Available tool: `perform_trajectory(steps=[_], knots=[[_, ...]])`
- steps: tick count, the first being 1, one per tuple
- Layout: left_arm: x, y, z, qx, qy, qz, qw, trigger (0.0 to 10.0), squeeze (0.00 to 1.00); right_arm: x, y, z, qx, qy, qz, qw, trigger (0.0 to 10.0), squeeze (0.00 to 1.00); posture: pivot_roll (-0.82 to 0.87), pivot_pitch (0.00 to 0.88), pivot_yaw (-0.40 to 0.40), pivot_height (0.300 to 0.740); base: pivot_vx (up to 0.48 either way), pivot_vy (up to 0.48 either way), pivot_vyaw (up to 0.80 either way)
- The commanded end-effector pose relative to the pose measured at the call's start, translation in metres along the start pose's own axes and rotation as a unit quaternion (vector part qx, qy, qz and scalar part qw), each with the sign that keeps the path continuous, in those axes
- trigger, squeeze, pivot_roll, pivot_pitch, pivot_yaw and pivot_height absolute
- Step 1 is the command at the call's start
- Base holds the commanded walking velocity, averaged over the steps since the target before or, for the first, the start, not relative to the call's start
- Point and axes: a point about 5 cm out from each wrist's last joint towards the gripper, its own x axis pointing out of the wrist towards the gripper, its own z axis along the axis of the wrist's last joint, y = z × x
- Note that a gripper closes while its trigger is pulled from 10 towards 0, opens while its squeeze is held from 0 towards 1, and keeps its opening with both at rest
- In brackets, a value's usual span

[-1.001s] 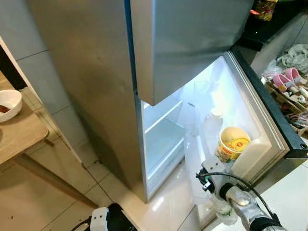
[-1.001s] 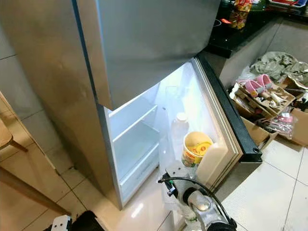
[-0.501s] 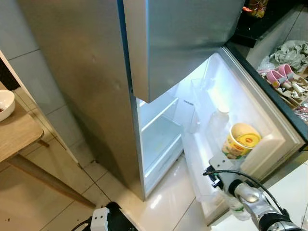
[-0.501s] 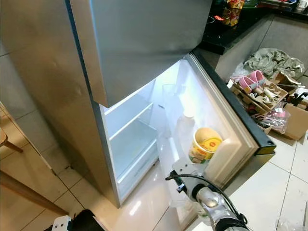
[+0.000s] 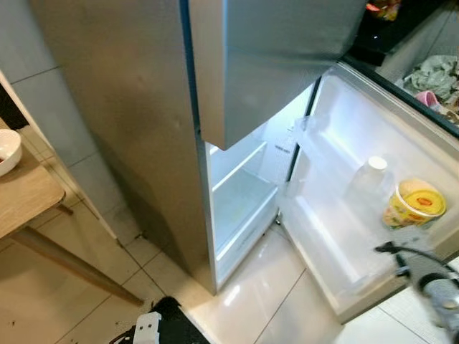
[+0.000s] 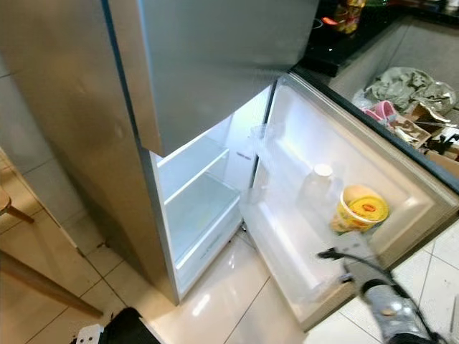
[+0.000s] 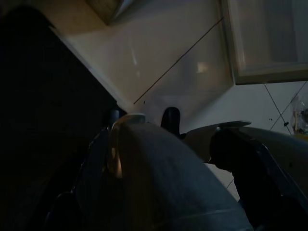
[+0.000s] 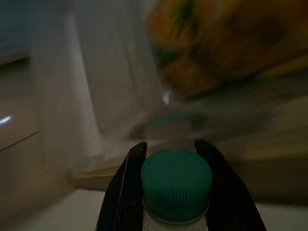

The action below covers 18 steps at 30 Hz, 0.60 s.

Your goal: Restocking fridge

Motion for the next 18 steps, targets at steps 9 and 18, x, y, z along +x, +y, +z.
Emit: perform_trajectory(steps=[9,18], knots=[[0.001,-0.004,-0.006,0.006,0.012,-0.009,1.0,10.0,0.0,-0.001,0.064,0.014,0.044,-0.052,0.142,0.988,10.0,0.0,-0.04,0.086,-0.04,0.74,0.0,0.0,0.0],[-0.001,-0.002,-0.007,0.008,0.016,-0.004,1.0,10.0,0.0,-0.009,0.11,0.021,0.068,-0.069,0.242,0.965,10.0,0.0,-0.04,0.09,-0.039,0.74,0.0,0.0,0.0]])
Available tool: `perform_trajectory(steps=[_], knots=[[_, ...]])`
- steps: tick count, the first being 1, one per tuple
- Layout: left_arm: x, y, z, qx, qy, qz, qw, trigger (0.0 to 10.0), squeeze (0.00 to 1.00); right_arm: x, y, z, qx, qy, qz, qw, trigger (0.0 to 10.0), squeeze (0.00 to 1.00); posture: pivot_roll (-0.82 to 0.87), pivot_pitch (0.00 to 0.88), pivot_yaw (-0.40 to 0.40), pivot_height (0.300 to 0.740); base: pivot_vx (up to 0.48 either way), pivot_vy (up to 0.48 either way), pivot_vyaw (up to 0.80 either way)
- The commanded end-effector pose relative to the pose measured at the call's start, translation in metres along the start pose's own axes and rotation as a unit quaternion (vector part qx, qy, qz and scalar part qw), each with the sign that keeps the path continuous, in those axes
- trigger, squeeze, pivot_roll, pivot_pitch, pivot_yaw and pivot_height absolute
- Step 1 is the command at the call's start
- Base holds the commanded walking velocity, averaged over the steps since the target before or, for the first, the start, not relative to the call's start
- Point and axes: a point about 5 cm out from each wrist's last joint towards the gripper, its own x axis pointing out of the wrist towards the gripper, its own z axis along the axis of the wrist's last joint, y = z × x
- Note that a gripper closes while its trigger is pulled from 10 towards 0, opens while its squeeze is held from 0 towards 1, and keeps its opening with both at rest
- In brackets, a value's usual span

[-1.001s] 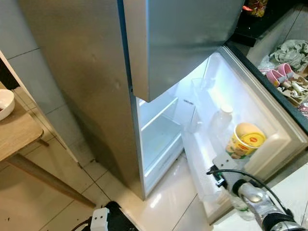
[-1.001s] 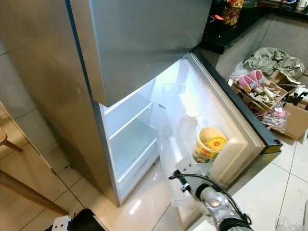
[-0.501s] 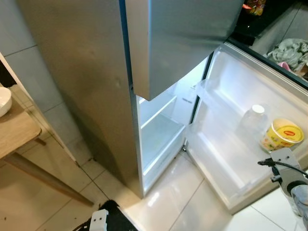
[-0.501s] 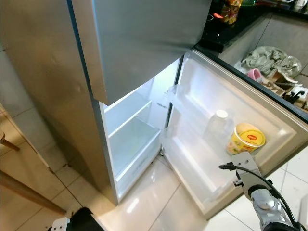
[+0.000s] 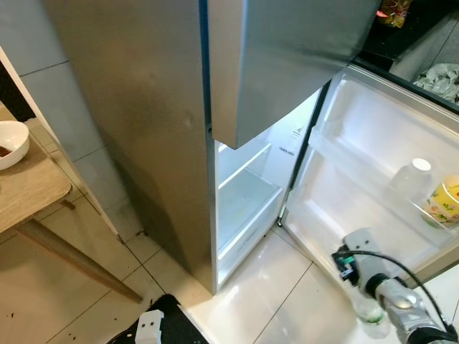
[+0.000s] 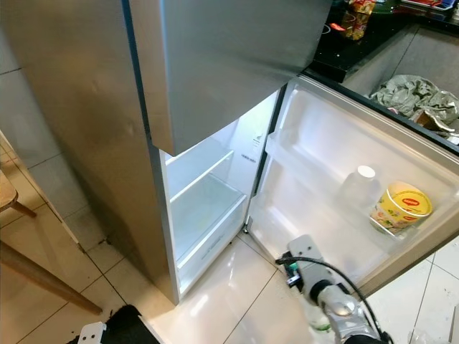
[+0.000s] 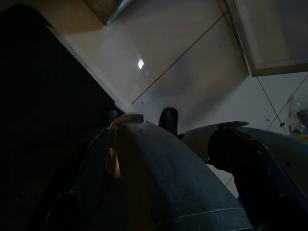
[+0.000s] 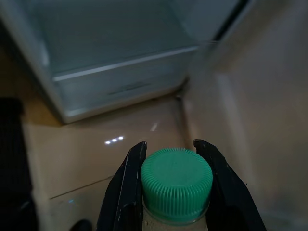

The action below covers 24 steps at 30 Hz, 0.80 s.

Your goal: Restocking fridge

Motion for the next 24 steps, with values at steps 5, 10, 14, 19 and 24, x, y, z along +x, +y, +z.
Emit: perform_trajectory(steps=[5,10,14,19,24], knots=[[-0.002,-0.002,-0.012,-0.003,0.016,0.0,1.0,10.0,0.0,0.0,0.0,-0.003,-0.016,0.012,-0.049,0.999,10.0,0.0,-0.04,0.092,-0.04,0.74,0.0,0.0,0.0],[-0.001,-0.004,-0.012,-0.002,0.017,-0.002,1.0,10.0,0.0,-0.001,-0.023,0.008,0.019,-0.01,-0.114,0.993,10.0,0.0,-0.04,0.088,-0.041,0.74,0.0,0.0,0.0],[-0.001,-0.003,-0.013,0.004,0.022,0.001,1.0,10.0,0.0,-0.003,-0.041,0.014,0.079,-0.027,-0.151,0.985,10.0,0.0,-0.04,0.083,-0.043,0.74,0.0,0.0,0.0],[-0.001,-0.003,-0.013,0.012,0.028,0.01,0.999,10.0,0.0,-0.007,-0.039,-0.002,0.076,0.027,-0.157,0.984,10.0,0.0,-0.04,0.084,-0.042,0.74,0.0,0.0,0.0],[0.001,-0.004,-0.014,0.018,0.037,0.021,0.999,10.0,0.0,-0.021,-0.02,-0.041,0.089,0.124,-0.155,0.976,10.0,0.0,-0.05,0.086,-0.04,0.74,0.0,0.0,0.0]])
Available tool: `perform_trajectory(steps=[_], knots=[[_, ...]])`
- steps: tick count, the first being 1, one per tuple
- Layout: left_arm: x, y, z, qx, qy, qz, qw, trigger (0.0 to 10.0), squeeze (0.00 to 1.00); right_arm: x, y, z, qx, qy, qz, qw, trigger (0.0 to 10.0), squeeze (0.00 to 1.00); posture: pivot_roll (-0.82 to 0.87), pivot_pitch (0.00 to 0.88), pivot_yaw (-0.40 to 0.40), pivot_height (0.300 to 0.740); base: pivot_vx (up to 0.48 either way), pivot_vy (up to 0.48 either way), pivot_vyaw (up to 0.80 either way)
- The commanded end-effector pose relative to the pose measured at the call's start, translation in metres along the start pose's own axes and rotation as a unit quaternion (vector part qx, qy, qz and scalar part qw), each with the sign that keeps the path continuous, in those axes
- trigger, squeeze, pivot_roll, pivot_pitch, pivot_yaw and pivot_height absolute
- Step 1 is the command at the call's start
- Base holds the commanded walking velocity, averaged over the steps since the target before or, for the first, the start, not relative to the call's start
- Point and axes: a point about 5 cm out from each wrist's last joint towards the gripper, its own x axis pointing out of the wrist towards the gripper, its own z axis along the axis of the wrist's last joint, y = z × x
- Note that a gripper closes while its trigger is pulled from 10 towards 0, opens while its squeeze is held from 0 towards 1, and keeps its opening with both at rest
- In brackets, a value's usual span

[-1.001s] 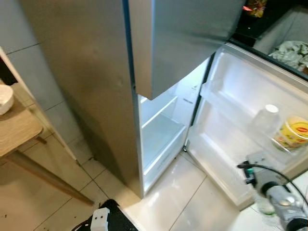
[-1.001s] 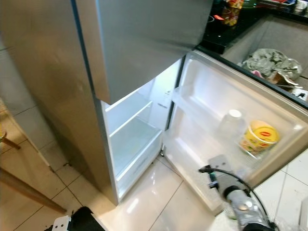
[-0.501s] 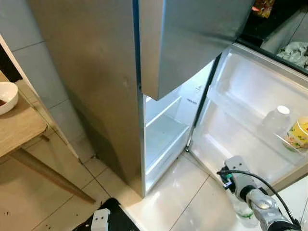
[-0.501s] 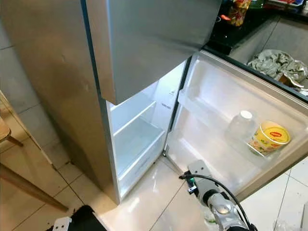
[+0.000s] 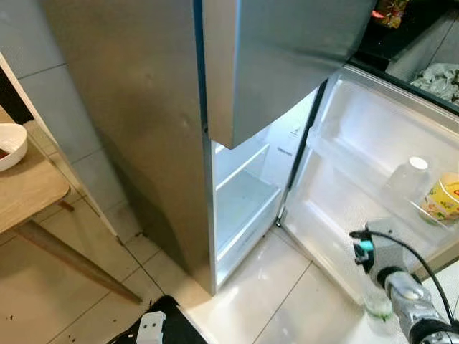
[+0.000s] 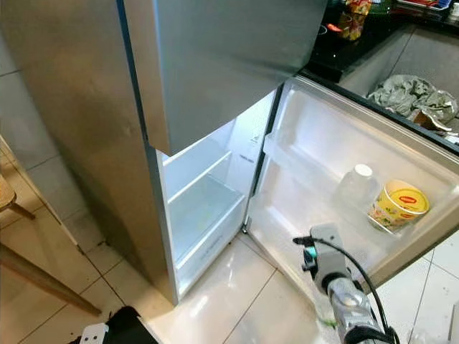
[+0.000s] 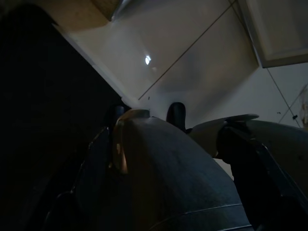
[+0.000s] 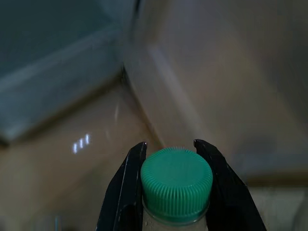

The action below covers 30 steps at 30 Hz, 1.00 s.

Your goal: Restocking fridge

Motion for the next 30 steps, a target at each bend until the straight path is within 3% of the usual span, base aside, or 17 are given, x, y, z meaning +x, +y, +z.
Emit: perform_trajectory(steps=[1,2,3,7,12,18,30], knots=[[0.0,-0.003,-0.01,0.001,0.021,0.004,1.0,10.0,0.0,-0.007,0.003,-0.022,-0.004,0.05,-0.001,0.999,10.0,0.0,-0.05,0.086,-0.04,0.74,0.0,0.0,0.0],[0.0,-0.003,-0.01,0.003,0.022,0.006,1.0,10.0,0.0,-0.011,0.006,-0.033,-0.001,0.072,0.001,0.997,10.0,0.0,-0.05,0.086,-0.04,0.74,0.0,0.0,0.0],[-0.001,-0.002,-0.013,0.0,0.033,0.02,0.999,10.0,0.0,-0.023,0.011,-0.06,0.006,0.121,0.0,0.993,10.0,0.0,-0.04,0.087,-0.04,0.74,0.0,0.0,0.0],[-0.001,-0.002,-0.013,0.001,0.034,0.023,0.999,10.0,0.0,-0.034,0.017,-0.08,0.008,0.161,0.005,0.987,10.0,0.0,-0.04,0.086,-0.04,0.74,0.0,0.0,0.0],[-0.001,-0.001,-0.013,0.005,0.032,0.024,0.999,10.0,0.0,-0.067,0.034,-0.127,0.025,0.249,0.022,0.968,10.0,0.0,-0.04,0.087,-0.036,0.74,0.0,0.0,-0.48],[-0.002,0.0,-0.015,0.011,0.038,0.029,0.999,10.0,0.0,-0.079,0.037,-0.14,0.033,0.271,0.025,0.962,10.0,0.0,-0.05,0.086,-0.032,0.74,0.0,0.0,-0.8],[0.001,-0.002,-0.01,0.018,0.036,0.026,0.999,10.0,0.0,-0.075,0.046,-0.137,0.032,0.267,0.039,0.963,10.0,0.0,-0.05,0.079,-0.026,0.74,0.0,0.0,-0.8]])
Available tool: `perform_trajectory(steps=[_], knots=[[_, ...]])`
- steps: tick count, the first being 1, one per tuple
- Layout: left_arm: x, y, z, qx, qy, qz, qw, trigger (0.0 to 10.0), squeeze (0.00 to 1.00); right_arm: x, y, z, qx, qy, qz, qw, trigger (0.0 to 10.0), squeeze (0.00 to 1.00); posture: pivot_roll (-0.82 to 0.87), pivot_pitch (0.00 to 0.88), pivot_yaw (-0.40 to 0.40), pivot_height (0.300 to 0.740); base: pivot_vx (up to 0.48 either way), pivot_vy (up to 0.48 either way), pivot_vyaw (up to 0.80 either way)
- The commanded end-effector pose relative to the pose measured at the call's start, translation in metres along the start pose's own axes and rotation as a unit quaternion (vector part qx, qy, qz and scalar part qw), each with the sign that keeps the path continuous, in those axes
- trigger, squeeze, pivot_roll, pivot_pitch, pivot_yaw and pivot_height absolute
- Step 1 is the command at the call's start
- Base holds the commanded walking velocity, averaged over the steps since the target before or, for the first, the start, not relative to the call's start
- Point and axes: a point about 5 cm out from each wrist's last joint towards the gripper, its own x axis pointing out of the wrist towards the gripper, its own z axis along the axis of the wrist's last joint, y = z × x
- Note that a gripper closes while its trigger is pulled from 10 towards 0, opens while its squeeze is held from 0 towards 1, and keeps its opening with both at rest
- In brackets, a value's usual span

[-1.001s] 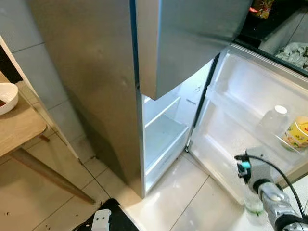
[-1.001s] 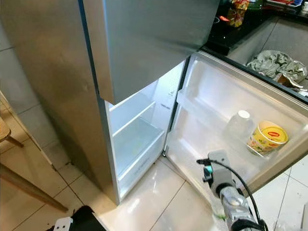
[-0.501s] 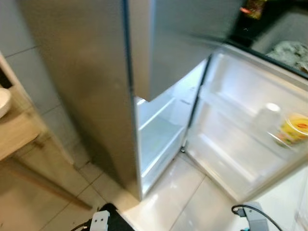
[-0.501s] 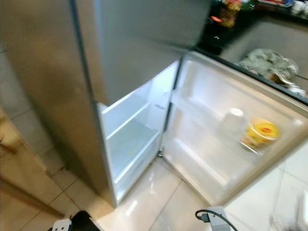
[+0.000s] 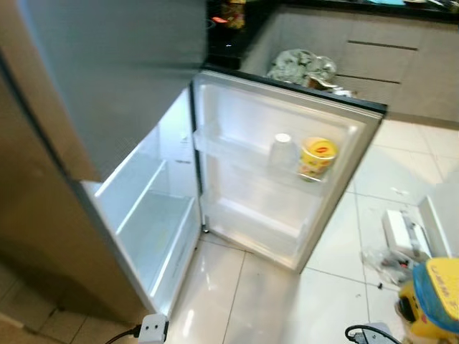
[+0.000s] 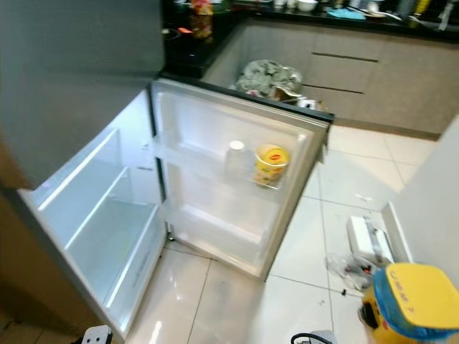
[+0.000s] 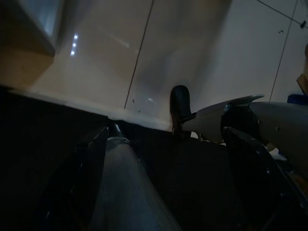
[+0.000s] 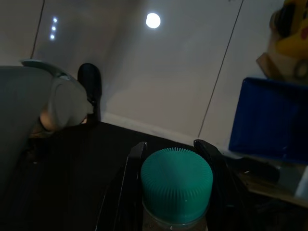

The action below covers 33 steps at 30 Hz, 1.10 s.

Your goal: Restocking fridge

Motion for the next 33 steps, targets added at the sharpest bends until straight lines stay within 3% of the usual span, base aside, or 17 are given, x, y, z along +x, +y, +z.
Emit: perform_trajectory(steps=[1,19,30,33], knots=[[0.0,-0.003,-0.007,-0.003,0.012,-0.001,1.0,10.0,0.0,0.0,0.001,0.002,-0.002,-0.001,0.003,1.0,10.0,0.0,-0.05,0.078,-0.027,0.74,0.0,0.0,-0.8],[0.0,-0.003,-0.005,0.018,0.014,0.0,1.0,10.0,0.0,0.001,-0.002,0.007,-0.009,-0.013,0.003,1.0,10.0,0.0,-0.05,0.076,-0.031,0.74,0.0,0.0,-0.8],[0.001,-0.001,-0.003,0.027,0.014,0.006,1.0,10.0,0.0,0.001,-0.002,0.012,-0.021,-0.02,0.005,1.0,10.0,0.0,-0.04,0.068,-0.032,0.74,0.0,0.0,-0.05],[0.001,-0.001,-0.003,0.029,0.014,0.007,0.999,10.0,0.0,0.002,-0.002,0.012,-0.019,-0.018,0.008,1.0,10.0,0.0,-0.04,0.069,-0.032,0.74,0.0,0.0,-0.8]])
